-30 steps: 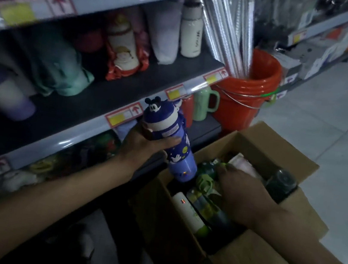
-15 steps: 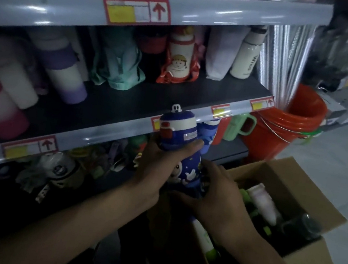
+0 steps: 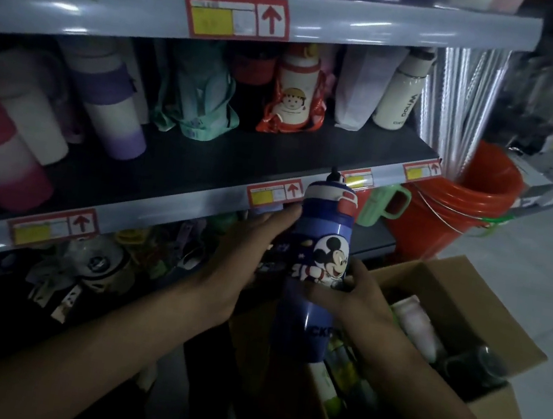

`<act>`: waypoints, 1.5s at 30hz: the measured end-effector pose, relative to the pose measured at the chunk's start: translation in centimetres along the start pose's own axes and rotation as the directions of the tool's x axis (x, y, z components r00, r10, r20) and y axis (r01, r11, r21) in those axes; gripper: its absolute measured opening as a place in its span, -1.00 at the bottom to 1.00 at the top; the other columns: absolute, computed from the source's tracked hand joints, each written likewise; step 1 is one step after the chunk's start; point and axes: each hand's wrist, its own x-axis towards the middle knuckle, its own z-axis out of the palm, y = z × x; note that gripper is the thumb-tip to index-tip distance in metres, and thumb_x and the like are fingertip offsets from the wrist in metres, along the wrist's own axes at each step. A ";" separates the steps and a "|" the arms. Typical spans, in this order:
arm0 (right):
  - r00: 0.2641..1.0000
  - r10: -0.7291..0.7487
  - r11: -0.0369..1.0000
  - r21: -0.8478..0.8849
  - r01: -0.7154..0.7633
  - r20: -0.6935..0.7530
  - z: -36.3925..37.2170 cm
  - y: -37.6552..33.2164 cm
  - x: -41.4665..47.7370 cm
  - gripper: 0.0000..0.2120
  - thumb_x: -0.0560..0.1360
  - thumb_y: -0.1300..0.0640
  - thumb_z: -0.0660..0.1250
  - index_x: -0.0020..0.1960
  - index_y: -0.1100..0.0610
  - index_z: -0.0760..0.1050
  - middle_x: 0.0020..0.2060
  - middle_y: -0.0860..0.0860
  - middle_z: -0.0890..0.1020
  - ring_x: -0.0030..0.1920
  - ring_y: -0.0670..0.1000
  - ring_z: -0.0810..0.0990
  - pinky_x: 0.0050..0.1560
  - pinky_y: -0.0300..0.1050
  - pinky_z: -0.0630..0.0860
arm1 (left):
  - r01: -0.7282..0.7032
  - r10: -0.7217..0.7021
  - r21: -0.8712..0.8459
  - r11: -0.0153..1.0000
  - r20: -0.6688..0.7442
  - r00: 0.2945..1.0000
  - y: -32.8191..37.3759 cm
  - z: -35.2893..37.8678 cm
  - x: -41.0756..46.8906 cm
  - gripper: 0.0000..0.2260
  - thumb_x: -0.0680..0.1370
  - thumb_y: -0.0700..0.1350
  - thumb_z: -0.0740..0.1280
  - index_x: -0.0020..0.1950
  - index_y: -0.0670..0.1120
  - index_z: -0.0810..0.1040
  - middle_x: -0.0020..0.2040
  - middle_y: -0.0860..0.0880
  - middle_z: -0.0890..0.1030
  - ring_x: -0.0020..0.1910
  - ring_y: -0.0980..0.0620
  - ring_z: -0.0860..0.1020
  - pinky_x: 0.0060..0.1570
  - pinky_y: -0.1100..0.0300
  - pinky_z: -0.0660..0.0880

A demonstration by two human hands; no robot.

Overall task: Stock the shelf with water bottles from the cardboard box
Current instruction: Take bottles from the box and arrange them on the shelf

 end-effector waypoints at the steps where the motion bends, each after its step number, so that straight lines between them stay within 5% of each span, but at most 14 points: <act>1: 0.999 0.026 0.997 0.079 -0.028 0.034 -0.1 -0.2 -0.2 -0.45 0.42 0.31 0.54 0.35 0.10 0.46 0.02 0.02 0.70 -0.08 0.01 0.73 -0.25 -0.21 0.62 | -0.004 0.004 0.001 1.000 0.009 1.000 -0.1 -0.1 -0.1 -0.69 0.62 0.15 0.29 0.29 0.10 0.62 0.11 0.07 0.72 -0.01 0.17 0.69 -0.24 0.33 0.56; 5: 0.978 0.019 0.923 0.371 -0.097 0.208 -0.1 -0.4 -0.8 -0.44 0.35 0.39 0.50 0.33 0.22 0.53 0.16 0.21 0.70 0.11 0.23 0.70 0.08 0.18 0.66 | -0.057 0.057 -0.002 0.998 -0.038 0.998 0.0 -0.8 -0.1 -0.73 0.66 0.06 0.24 0.24 0.04 0.66 0.14 0.06 0.72 0.04 0.14 0.69 -0.13 0.29 0.57; 10: 0.922 -0.044 0.827 0.532 -0.182 0.385 -0.9 -0.9 -1.0 -0.40 0.34 0.31 0.44 0.39 0.34 0.50 0.32 0.33 0.58 0.35 0.34 0.53 0.40 0.36 0.41 | -0.064 0.061 -0.053 0.997 -0.061 0.996 1.0 -2.1 -0.9 -0.72 0.67 0.01 0.22 0.21 -0.06 0.66 0.14 -0.07 0.72 0.06 0.01 0.66 0.08 0.00 0.44; 16: 0.899 -0.171 0.825 0.558 -0.092 0.402 -0.7 -1.2 -1.1 -0.32 0.28 0.35 0.38 0.39 0.45 0.39 0.35 0.47 0.46 0.26 0.38 0.48 0.43 0.50 0.26 | -0.099 0.098 -0.006 0.995 -0.095 0.991 1.6 -3.9 -2.1 -0.77 0.65 -0.06 0.27 0.19 -0.08 0.67 0.13 -0.07 0.72 0.16 -0.06 0.67 0.14 -0.01 0.53; 19: 0.919 -0.178 0.856 0.516 -0.031 0.352 0.4 -1.5 -1.5 -0.40 0.27 0.42 0.36 0.32 0.45 0.45 0.25 0.45 0.54 0.18 0.36 0.55 0.36 0.44 0.37 | -0.193 0.205 0.121 0.974 -0.091 0.975 1.2 -4.9 -2.8 -0.83 0.62 -0.08 0.34 0.16 -0.01 0.69 0.08 0.00 0.73 0.14 0.01 0.67 0.11 0.07 0.57; 22: 0.950 -0.167 0.900 0.434 0.038 0.264 2.2 -1.8 -1.7 -0.44 0.27 0.40 0.40 0.28 0.35 0.52 0.18 0.32 0.66 0.11 0.28 0.65 0.09 0.17 0.64 | -0.315 0.336 0.272 0.909 -0.031 0.942 0.8 -5.7 -3.7 -0.81 0.62 -0.17 0.36 0.20 0.02 0.65 0.00 0.06 0.71 0.03 0.11 0.67 -0.02 0.31 0.56; 24: 0.960 -0.186 0.927 0.360 0.101 0.210 3.5 -1.8 -1.5 -0.44 0.27 0.40 0.43 0.27 0.30 0.54 0.09 0.24 0.71 0.02 0.19 0.71 -0.09 -0.02 0.66 | -0.359 0.377 0.321 0.876 0.005 0.926 0.5 -6.1 -3.9 -0.76 0.61 -0.24 0.36 0.22 0.03 0.62 0.01 0.01 0.70 0.01 0.04 0.67 0.01 0.22 0.59; 28: 0.953 -0.275 0.951 0.181 0.251 0.127 6.2 -2.3 -1.2 -0.43 0.32 0.41 0.52 0.30 0.26 0.51 0.06 0.16 0.73 0.06 0.15 0.72 -0.08 -0.12 0.66 | -0.379 0.407 0.357 0.854 -0.006 0.913 0.0 -7.2 -4.1 -0.70 0.54 -0.09 0.43 0.26 0.13 0.60 0.08 0.09 0.70 0.10 0.07 0.66 0.09 0.06 0.62; 32: 0.921 -0.388 0.921 0.032 0.387 0.033 9.3 -2.9 -0.6 -0.48 0.42 0.34 0.56 0.31 0.19 0.47 0.03 0.01 0.71 0.00 -0.14 0.71 -0.13 -0.29 0.61 | -0.358 0.411 0.334 0.872 -0.101 0.906 0.0 -8.7 -4.1 -0.66 0.54 -0.08 0.49 0.24 0.23 0.54 0.08 0.16 0.69 0.11 0.19 0.64 -0.08 0.31 0.54; 35: 0.883 -0.463 0.885 -0.011 0.465 0.078 11.8 -3.3 -0.3 -0.51 0.43 0.34 0.55 0.29 0.16 0.48 -0.01 -0.07 0.71 -0.02 -0.23 0.69 -0.11 -0.33 0.58 | -0.316 0.403 0.351 0.881 -0.210 0.891 0.6 -10.3 -4.1 -0.63 0.51 0.00 0.51 0.23 0.26 0.47 0.05 0.27 0.61 0.05 0.43 0.57 -0.02 0.43 0.51; 37: 0.862 -0.492 0.867 -0.019 0.498 0.120 13.2 -3.3 0.1 -0.49 0.43 0.38 0.54 0.32 0.16 0.48 -0.01 -0.12 0.73 0.01 -0.23 0.69 -0.07 -0.32 0.58 | -0.317 0.402 0.312 0.896 -0.265 0.876 0.9 -11.5 -3.9 -0.61 0.48 0.07 0.53 0.25 0.20 0.50 0.12 0.22 0.63 0.08 0.38 0.58 0.10 0.34 0.55; 41: 0.859 -0.504 0.858 -0.061 0.510 0.092 16.4 -3.2 1.4 -0.37 0.38 0.26 0.62 0.35 0.08 0.43 0.06 -0.06 0.71 0.07 -0.06 0.71 -0.01 -0.09 0.66 | -0.342 0.411 0.252 0.905 -0.322 0.853 1.8 -13.8 -4.2 -0.26 0.30 0.32 0.53 0.41 0.06 0.51 0.24 0.05 0.66 0.22 0.07 0.63 0.25 -0.08 0.57; 43: 0.857 -0.507 0.855 -0.075 0.514 0.094 18.2 -3.6 2.2 -0.35 0.36 0.22 0.63 0.35 0.07 0.41 0.04 -0.01 0.72 0.03 -0.05 0.72 -0.05 -0.03 0.68 | -0.364 0.427 0.235 0.901 -0.337 0.839 2.1 -15.1 -4.2 -0.25 0.35 0.27 0.54 0.46 0.02 0.47 0.28 0.04 0.64 0.24 0.07 0.62 0.28 -0.07 0.56; 45: 0.843 -0.531 0.837 -0.099 0.538 0.087 19.2 -4.3 2.7 -0.39 0.37 0.23 0.62 0.33 0.10 0.45 0.03 -0.06 0.71 0.00 -0.15 0.70 -0.10 -0.19 0.64 | -0.397 0.463 0.251 0.883 -0.320 0.827 2.6 -15.7 -4.3 -0.43 0.47 0.09 0.53 0.44 0.03 0.49 0.26 0.06 0.65 0.23 0.11 0.62 0.28 -0.04 0.56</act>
